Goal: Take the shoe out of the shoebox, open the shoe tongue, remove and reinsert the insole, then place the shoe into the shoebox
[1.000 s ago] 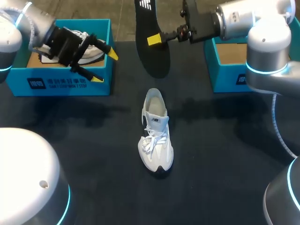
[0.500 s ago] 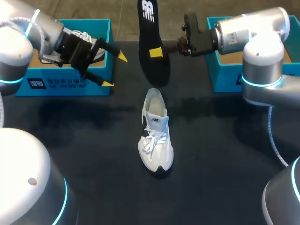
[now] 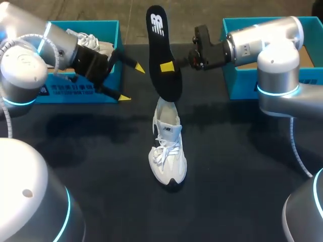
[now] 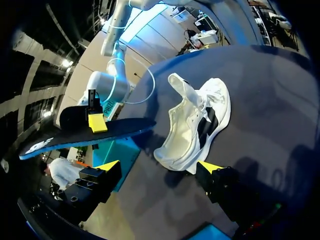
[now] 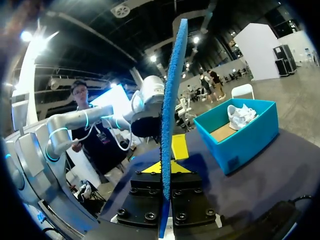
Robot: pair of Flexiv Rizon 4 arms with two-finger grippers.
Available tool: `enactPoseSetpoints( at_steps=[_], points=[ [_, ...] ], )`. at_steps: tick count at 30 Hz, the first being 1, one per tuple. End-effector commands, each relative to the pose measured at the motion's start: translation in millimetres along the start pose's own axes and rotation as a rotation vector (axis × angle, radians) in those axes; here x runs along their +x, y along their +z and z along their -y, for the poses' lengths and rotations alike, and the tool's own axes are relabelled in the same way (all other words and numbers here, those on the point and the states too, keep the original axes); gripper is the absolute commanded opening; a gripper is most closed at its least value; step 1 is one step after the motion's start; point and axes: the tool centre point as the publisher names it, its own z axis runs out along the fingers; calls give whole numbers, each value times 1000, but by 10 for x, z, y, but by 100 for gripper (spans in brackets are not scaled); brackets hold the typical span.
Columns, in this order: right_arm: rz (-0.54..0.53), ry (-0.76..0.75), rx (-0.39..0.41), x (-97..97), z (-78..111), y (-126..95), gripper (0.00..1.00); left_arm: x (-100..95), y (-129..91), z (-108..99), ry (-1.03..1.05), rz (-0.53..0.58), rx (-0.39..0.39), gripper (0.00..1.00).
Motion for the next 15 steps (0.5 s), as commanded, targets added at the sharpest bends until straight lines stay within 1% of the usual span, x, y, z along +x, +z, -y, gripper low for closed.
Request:
enactPoseSetpoints(
  at_steps=[1, 12, 13, 15],
  points=[
    [0, 1, 1, -11, -3, 13, 0, 26, -9, 35, 0, 3, -10, 100],
    [0, 1, 1, -11, -3, 13, 0, 26, -9, 35, 0, 3, -10, 100],
    [-2, 0, 13, -39, 18, -9, 0, 28, 20, 38, -11, -6, -12, 100],
    [-20, -37, -3, -93, 41, -23, 0, 36, 34, 39, -60, -20, -11, 100]
  ],
)
